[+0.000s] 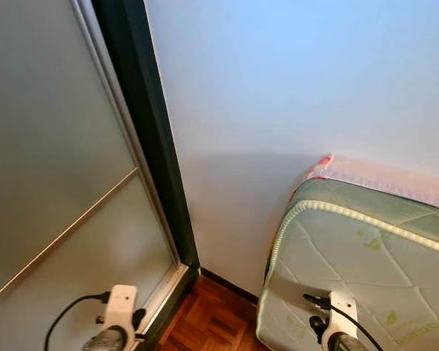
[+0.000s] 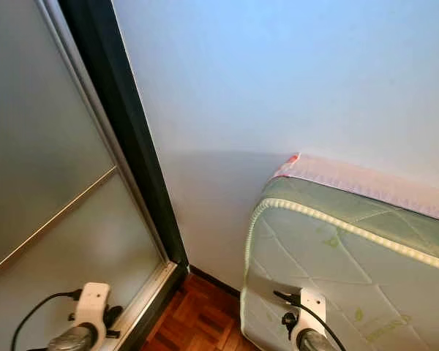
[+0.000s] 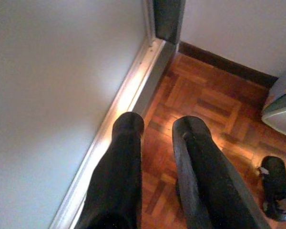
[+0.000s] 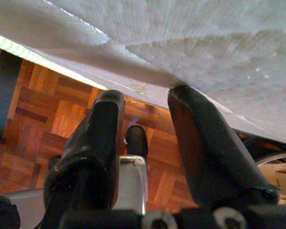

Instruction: Clean up the room

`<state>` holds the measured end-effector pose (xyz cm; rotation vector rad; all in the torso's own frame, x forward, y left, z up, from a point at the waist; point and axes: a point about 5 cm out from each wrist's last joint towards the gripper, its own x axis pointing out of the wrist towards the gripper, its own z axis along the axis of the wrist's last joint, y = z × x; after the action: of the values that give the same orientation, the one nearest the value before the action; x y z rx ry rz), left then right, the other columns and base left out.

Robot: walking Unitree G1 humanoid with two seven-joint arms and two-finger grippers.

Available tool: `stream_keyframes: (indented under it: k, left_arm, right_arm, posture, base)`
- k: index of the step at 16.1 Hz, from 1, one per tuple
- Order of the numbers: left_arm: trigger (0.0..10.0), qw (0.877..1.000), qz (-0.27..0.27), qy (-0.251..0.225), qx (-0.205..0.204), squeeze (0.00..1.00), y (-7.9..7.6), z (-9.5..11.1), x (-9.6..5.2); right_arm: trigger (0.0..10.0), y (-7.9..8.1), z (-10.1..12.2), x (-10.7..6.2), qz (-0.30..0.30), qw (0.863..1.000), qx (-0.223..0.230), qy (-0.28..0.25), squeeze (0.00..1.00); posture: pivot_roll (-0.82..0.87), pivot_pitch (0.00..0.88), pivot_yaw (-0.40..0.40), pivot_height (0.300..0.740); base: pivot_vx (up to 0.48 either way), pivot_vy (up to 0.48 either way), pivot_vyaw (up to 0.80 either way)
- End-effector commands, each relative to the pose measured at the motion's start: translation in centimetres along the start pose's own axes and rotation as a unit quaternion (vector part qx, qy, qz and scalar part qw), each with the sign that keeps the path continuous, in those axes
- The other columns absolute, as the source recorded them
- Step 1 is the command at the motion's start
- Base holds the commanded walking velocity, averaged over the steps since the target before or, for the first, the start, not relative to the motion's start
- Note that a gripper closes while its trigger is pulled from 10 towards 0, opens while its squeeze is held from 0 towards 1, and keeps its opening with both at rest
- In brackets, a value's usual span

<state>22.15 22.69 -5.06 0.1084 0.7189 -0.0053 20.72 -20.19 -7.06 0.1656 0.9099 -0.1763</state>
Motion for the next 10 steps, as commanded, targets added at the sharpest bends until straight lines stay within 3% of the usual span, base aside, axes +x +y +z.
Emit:
stream_keyframes:
  k: [1,10]
  left_arm:
    - [10.0,1.000,0.008,0.022,-0.008,0.00,0.7,-1.2,-0.5]
    - [10.0,0.999,0.001,0.033,-0.009,0.00,-1.3,-1.4,-0.1]
  right_arm:
    - [10.0,-0.1,1.4,0.1,-0.003,1.000,0.007,-0.026,0.00]
    - [10.0,-0.1,1.4,0.1,-0.001,1.000,0.004,-0.025,0.00]
  posture:
    - [-0.03,0.000,0.040,0.740]
    - [-0.02,0.000,0.039,0.740]
  base:
    - [0.000,0.000,0.00]
    - [0.000,0.000,0.00]
